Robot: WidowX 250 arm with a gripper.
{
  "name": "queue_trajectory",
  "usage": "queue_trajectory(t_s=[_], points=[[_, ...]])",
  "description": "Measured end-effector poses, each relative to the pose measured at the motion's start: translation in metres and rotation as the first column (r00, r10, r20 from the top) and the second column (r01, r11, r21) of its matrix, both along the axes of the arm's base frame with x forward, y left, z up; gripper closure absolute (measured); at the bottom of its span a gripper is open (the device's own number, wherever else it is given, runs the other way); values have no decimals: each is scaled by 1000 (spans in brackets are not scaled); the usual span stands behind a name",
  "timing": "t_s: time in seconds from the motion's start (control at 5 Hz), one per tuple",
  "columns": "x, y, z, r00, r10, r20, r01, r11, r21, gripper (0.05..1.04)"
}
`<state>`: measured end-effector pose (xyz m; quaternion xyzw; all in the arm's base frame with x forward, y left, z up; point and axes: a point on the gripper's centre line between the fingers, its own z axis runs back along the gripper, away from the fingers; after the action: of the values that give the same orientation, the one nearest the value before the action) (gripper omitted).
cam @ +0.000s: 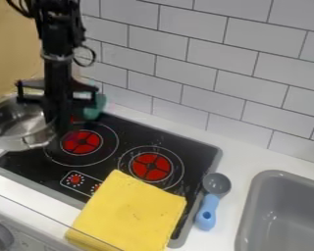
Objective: Put the metal pot on top of the yellow cloth at the bottom right of the stove
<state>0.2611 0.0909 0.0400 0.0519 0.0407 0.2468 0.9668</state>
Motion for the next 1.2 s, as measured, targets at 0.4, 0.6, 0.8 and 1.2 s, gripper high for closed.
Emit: queue_trajectory(t_s=[0.4, 0.6, 0.8, 1.2], points=[[-14, -49, 18, 996, -90, 23, 90, 996, 4, 1016], [-32, -85, 13, 988, -151, 15, 151, 989, -1, 1016], [-44, -119, 8, 977, -213, 15, 213, 977, -19, 1016], [-51, -164, -5, 963, -265, 41, 266, 964, -15, 1016]])
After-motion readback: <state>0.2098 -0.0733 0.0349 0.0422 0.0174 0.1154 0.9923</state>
